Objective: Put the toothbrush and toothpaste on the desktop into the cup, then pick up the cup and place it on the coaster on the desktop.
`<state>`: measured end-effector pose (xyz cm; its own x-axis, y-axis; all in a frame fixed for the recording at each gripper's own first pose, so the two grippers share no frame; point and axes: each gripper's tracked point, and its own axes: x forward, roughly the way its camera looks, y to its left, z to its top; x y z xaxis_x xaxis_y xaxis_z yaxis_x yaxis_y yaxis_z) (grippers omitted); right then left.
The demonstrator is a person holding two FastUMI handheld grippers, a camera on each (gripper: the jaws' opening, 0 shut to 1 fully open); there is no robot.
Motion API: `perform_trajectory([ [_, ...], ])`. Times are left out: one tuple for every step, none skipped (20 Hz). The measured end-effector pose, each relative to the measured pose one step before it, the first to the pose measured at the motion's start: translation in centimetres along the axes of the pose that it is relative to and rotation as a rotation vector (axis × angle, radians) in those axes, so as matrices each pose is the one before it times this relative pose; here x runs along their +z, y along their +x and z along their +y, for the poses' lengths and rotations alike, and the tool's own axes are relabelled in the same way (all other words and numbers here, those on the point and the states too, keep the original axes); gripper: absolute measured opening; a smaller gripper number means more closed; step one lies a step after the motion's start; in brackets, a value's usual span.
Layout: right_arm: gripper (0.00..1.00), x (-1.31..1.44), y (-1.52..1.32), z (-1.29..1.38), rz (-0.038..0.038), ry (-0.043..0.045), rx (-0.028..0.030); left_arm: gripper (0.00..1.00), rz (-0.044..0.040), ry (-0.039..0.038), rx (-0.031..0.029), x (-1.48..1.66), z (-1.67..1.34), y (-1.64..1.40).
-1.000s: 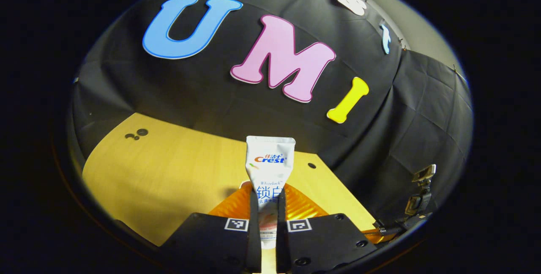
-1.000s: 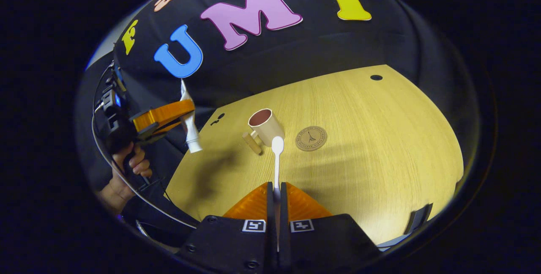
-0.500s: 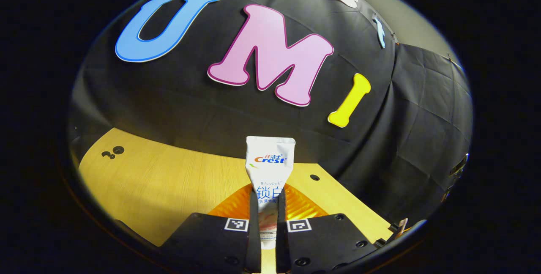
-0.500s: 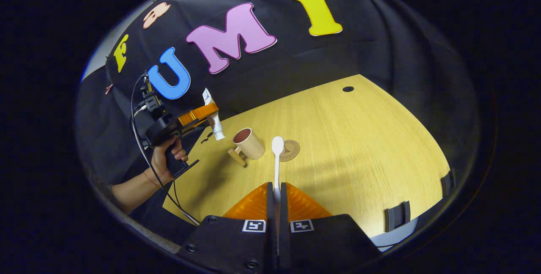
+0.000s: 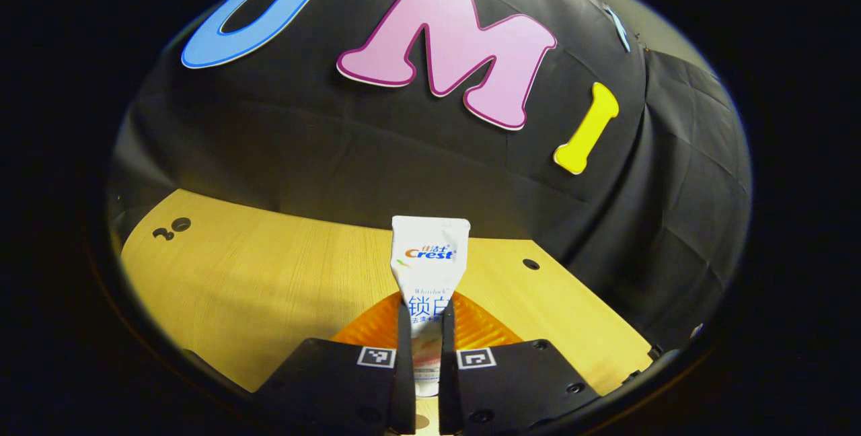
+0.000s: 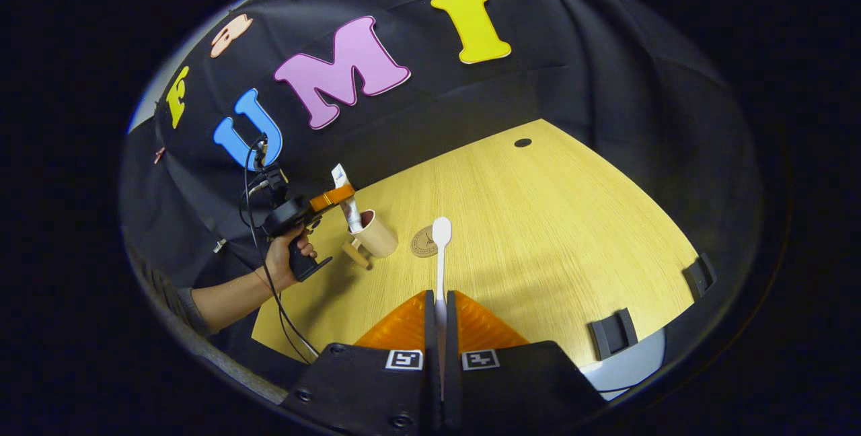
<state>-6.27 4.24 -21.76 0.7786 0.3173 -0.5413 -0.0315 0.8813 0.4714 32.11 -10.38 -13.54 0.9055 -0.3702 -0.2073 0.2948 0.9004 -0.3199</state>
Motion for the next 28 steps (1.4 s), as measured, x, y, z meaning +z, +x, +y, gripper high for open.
perform_trajectory([
  [0.06,-0.174,-0.075,-0.085,0.00163,0.00078,-0.00165,0.18,0.00731,0.01774,0.00401,-0.272,0.013,0.302],
  [0.06,-0.124,0.001,0.018,-0.00011,0.00172,-0.00198,0.18,0.00700,0.01303,0.00176,-0.368,-0.047,0.190],
  [0.06,-0.104,0.036,0.006,-0.00075,0.00235,0.00037,0.19,0.00116,0.00991,0.00224,-0.135,-0.007,0.112],
  [0.06,-0.103,0.055,-0.009,0.00048,0.00204,-0.00170,0.19,0.00159,0.00260,0.00217,-0.295,0.054,0.098],
  [0.06,-0.020,-0.069,-0.020,-0.00015,0.00182,-0.00071,0.20,0.00356,-0.00575,-0.00493,-0.200,-0.094,0.076],
  [0.06,-0.068,0.012,0.097,0.00288,0.00137,0.00036,0.22,0.00810,-0.01023,-0.00503,-0.511,0.030,-0.189],
  [0.06,-0.170,-0.031,0.008,0.00279,-0.00035,-0.00199,0.22,0.00944,-0.00526,-0.00139,-0.136,0.087,-0.008],
  [0.06,-0.001,-0.140,0.016,0.00138,0.00046,0.00186,0.24,0.01035,-0.00095,0.00322,-0.418,0.171,0.024],
  [0.06,-0.023,-0.036,0.075,-0.00111,0.00091,0.00108,0.25,0.00852,0.00285,0.00384,-0.292,0.044,-0.071],
  [0.06,0.019,-0.114,0.048,-0.00234,-0.00034,-0.00051,0.27,0.00923,0.00022,0.00160,-0.589,0.004,-0.270],
  [0.06,-0.020,0.098,-0.007,-0.00243,0.00052,-0.00142,0.27,0.01195,-0.00030,-0.00256,-0.546,-0.023,-0.318],
  [0.06,-0.082,-0.085,-0.011,-0.00171,0.00226,-0.00070,0.28,0.01063,-0.00304,-0.00190,-0.616,0.071,-0.168],
  [0.06,-0.024,-0.099,0.010,-0.00047,0.00264,-0.00091,0.28,0.01156,-0.00374,-0.00150,-0.463,0.024,-0.165],
  [0.06,-0.030,0.038,0.025,0.00051,0.00230,-0.00075,0.30,0.00998,-0.00421,-0.00558,-0.487,-0.113,-0.141],
  [0.06,-0.068,0.053,0.100,0.00017,-0.00001,-0.00004,0.23,-0.00701,0.00253,-0.01129,-0.091,-0.314,-0.367],
  [0.06,-0.080,0.057,0.070,-0.00004,-0.00018,-0.00182,0.31,0.00282,0.00864,0.00410,-0.053,-0.018,-0.146],
  [0.06,-0.045,0.068,0.048,0.00017,0.00138,0.00087,0.46,0.00372,0.01220,0.00267,0.022,-0.094,-0.233],
  [0.06,0.042,-0.003,0.136,-0.00085,0.00156,0.00306,0.63,0.00580,0.00772,0.00170,0.009,-0.091,-0.113],
  [0.06,-0.011,-0.044,0.134,0.00004,0.00202,0.00455,0.56,0.00612,0.00602,0.00169,-0.021,-0.048,-0.065],
  [0.06,0.059,0.026,0.288,-0.00279,0.00087,0.00711,0.60,0.00616,0.00626,0.00599,-0.188,0.173,-0.177],
  [0.06,0.180,0.141,0.443,-0.00243,0.00045,0.00879,0.61,0.00383,0.00674,0.00834,0.060,0.034,-0.314],
  [0.06,0.214,0.168,0.612,-0.00405,-0.00043,0.01037,0.63,0.00232,0.00842,0.00797,-0.109,0.148,-0.412],
  [0.06,0.244,0.256,0.614,-0.00374,-0.00041,0.01285,0.64,-0.00593,0.01209,0.01186,0.223,0.163,-0.688],
  [0.06,0.308,0.240,0.642,-0.00514,-0.00146,0.01276,0.64,-0.00847,0.01297,0.00803,0.243,0.248,-0.528],
  [0.06,0.245,0.378,0.627,-0.00397,-0.00366,0.01694,0.64,-0.00616,0.01034,0.00242,0.389,0.015,-0.873],
  [0.06,0.215,0.506,0.744,-0.00222,-0.00618,0.01903,0.64,-0.00785,0.00868,-0.00052,0.246,-0.133,-1.073],
  [0.06,0.323,0.561,0.806,-0.00322,-0.00685,0.02133,0.64,-0.00814,0.00578,0.00173,0.345,-0.047,-1.185],
  [0.06,0.486,0.759,0.866,-0.00304,-0.00421,0.02360,0.64,-0.00416,0.00144,-0.00091,0.173,0.078,-1.111],
])
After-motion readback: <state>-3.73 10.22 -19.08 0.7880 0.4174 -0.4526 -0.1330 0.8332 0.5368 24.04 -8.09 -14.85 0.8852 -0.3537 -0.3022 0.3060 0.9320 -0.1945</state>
